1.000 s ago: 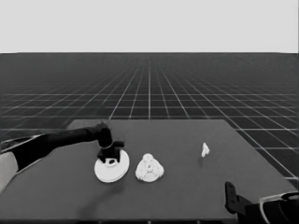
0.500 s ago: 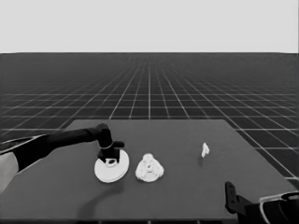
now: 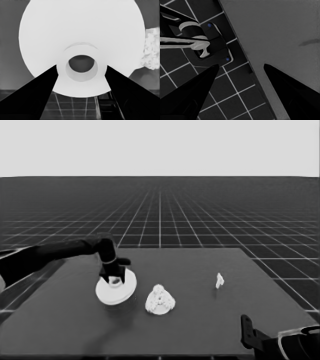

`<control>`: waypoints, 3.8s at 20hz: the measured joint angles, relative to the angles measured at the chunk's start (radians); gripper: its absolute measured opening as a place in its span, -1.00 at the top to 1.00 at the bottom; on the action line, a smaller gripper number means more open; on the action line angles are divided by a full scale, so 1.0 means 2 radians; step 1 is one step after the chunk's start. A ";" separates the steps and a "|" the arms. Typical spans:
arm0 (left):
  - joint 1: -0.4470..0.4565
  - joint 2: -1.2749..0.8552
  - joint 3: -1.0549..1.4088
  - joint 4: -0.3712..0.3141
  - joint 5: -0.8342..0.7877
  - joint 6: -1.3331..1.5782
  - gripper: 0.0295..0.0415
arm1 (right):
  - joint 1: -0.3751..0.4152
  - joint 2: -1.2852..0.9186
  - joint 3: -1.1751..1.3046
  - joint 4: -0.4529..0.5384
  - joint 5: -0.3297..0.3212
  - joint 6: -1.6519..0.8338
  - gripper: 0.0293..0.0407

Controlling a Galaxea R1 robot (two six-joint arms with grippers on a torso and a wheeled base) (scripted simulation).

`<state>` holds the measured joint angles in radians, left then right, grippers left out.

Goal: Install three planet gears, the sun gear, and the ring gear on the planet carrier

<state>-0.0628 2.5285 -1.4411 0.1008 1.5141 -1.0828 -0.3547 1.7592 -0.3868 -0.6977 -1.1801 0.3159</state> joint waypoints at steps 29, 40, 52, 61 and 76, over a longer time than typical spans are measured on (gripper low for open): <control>0.066 0.271 -0.148 0.068 -0.001 -0.111 0.12 | 0.000 0.000 0.000 0.000 0.000 0.000 -0.61; 0.068 0.272 -0.148 0.068 -0.001 -0.063 0.12 | 0.000 0.000 0.000 0.000 0.000 0.000 -0.61; 0.069 0.271 -0.148 0.068 -0.001 -0.011 0.11 | 0.000 0.000 0.000 0.000 0.000 0.000 -0.61; 0.069 0.271 -0.148 0.068 -0.001 0.028 0.11 | 0.000 0.000 0.000 0.000 0.000 0.000 -0.61; 0.070 0.271 -0.148 0.068 -0.001 0.094 0.11 | 0.000 0.000 0.000 0.000 0.000 0.000 -0.61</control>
<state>0.0764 3.0711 -1.7367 0.2363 1.5116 -0.8956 -0.3547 1.7592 -0.3868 -0.6977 -1.1801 0.3159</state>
